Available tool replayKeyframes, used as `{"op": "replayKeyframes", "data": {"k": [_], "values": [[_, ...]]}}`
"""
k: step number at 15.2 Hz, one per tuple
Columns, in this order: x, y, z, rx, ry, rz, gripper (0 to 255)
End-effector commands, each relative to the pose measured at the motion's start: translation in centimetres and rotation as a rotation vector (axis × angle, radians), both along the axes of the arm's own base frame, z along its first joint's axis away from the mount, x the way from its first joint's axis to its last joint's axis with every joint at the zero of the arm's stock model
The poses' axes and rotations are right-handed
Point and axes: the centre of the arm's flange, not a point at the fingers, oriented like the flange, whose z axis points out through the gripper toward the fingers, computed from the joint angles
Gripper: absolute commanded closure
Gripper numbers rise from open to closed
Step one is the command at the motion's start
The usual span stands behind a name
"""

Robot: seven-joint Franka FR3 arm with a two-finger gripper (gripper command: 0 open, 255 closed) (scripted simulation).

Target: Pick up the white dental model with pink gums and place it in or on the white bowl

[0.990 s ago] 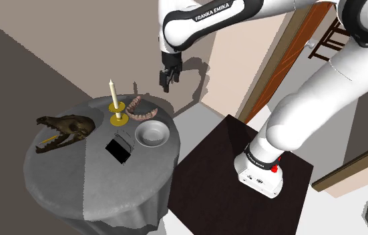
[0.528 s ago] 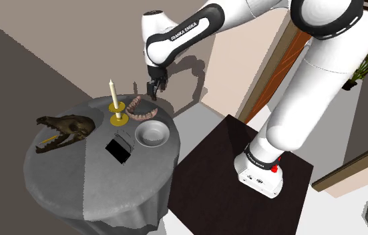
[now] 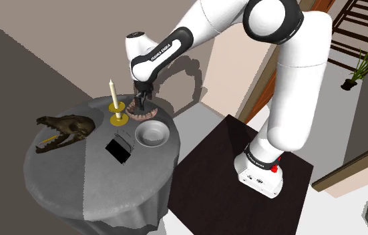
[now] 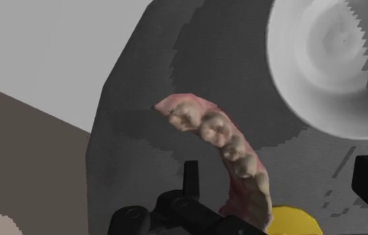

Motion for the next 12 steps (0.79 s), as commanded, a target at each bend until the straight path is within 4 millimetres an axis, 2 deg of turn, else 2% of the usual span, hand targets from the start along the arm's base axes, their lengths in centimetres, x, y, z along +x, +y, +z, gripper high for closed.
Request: {"op": "replayKeyframes", "data": {"k": [1,6,12], "values": [[1.7,0.8,-2.0,-0.001,0.001,0.023,0],[5.2,3.3,-7.1,-0.003,0.002,0.079,0],[5.2,3.3,-10.0,-0.003,0.002,0.082,0]]}}
